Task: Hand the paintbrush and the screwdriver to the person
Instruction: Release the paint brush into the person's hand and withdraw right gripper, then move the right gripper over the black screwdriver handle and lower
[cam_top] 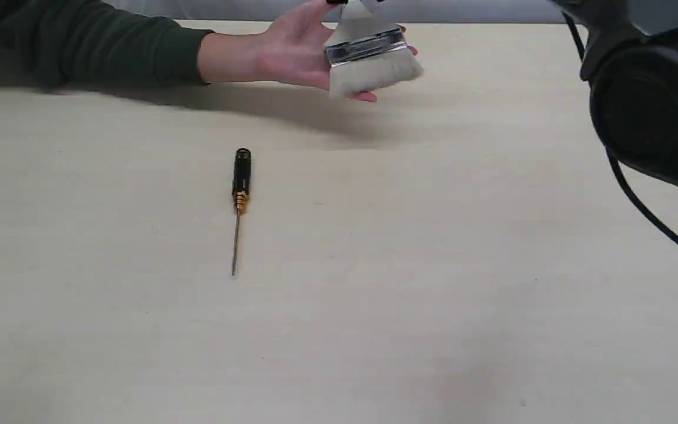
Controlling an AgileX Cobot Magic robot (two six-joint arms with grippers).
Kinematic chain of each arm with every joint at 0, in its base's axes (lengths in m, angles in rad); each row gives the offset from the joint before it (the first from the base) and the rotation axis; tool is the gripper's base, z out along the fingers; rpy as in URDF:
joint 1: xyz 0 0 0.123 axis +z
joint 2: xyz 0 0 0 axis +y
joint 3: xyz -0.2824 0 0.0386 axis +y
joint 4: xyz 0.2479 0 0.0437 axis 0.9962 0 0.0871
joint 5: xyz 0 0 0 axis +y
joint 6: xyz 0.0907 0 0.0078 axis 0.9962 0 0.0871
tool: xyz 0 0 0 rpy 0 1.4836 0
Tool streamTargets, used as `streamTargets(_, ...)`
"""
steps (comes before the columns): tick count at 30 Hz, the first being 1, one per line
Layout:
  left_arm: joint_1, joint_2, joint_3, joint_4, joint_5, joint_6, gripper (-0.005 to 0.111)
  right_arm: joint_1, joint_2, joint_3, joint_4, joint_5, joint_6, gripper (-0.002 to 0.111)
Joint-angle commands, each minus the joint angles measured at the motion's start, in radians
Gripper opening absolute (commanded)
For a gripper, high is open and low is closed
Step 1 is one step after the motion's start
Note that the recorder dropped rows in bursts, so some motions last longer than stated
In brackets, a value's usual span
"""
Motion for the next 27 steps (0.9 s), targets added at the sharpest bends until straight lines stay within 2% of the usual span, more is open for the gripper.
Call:
streamTargets(1, -0.007, -0.002, 0.002, -0.005, -0.011, -0.002, 0.0, -0.002, -0.061, -0.004, -0.005, 0.005, 0.0, 0.06)
streamTargets(4, -0.007, -0.002, 0.002, -0.005, -0.011, -0.002, 0.0, -0.002, -0.09, -0.004, -0.005, 0.052, -0.008, 0.058)
streamTargets(9, -0.007, -0.002, 0.002, -0.005, -0.011, -0.002, 0.0, 0.013, -0.104, -0.004, -0.003, 0.149, -0.076, 0.045)
streamTargets(20, -0.007, -0.002, 0.002, -0.005, -0.011, -0.002, 0.0, 0.127, -0.184, 0.0, 0.004, 0.284, -0.138, 0.045)
streamTargets(27, -0.007, -0.002, 0.002, -0.001, -0.011, -0.002, 0.0, 0.215, -0.301, 0.168, -0.019, 0.247, -0.134, 0.045)
